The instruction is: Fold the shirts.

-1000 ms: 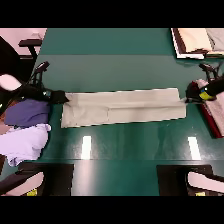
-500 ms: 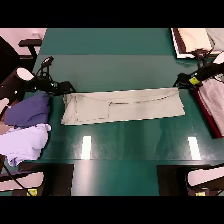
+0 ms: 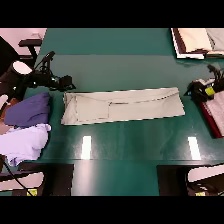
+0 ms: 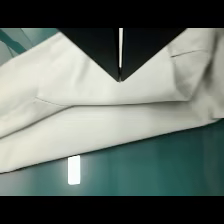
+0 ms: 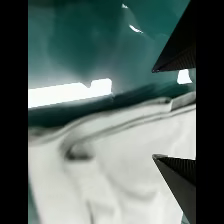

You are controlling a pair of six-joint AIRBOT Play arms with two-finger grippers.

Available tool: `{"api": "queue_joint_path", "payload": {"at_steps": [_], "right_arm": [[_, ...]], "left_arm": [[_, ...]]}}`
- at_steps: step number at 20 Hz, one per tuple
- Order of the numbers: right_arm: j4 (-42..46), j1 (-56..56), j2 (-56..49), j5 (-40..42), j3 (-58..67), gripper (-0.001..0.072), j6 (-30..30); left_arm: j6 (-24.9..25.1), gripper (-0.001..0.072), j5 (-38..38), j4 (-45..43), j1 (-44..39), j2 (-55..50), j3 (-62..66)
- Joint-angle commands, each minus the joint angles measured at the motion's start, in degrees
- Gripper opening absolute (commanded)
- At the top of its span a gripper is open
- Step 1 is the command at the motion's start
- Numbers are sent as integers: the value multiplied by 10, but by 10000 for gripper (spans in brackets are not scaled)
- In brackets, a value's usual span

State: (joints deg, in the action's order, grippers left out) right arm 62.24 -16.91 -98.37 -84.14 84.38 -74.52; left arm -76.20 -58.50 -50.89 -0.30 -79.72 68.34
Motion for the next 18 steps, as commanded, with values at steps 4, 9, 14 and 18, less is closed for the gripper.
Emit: {"api": "queue_joint_path", "payload": {"at_steps": [4,9,14,18], "right_arm": [[-102,-12,-2,50,-109,549,62],[-102,59,-2,90,-117,238,68],[-103,80,27,34,-54,18,84],[-193,82,110,-9,19,18,64]], "left_arm": [[-14,23,83,17,-104,-3,2],[-43,23,139,22,-196,-42,2],[-45,23,158,47,-256,-120,31],[-52,23,150,53,-292,-189,101]]}}
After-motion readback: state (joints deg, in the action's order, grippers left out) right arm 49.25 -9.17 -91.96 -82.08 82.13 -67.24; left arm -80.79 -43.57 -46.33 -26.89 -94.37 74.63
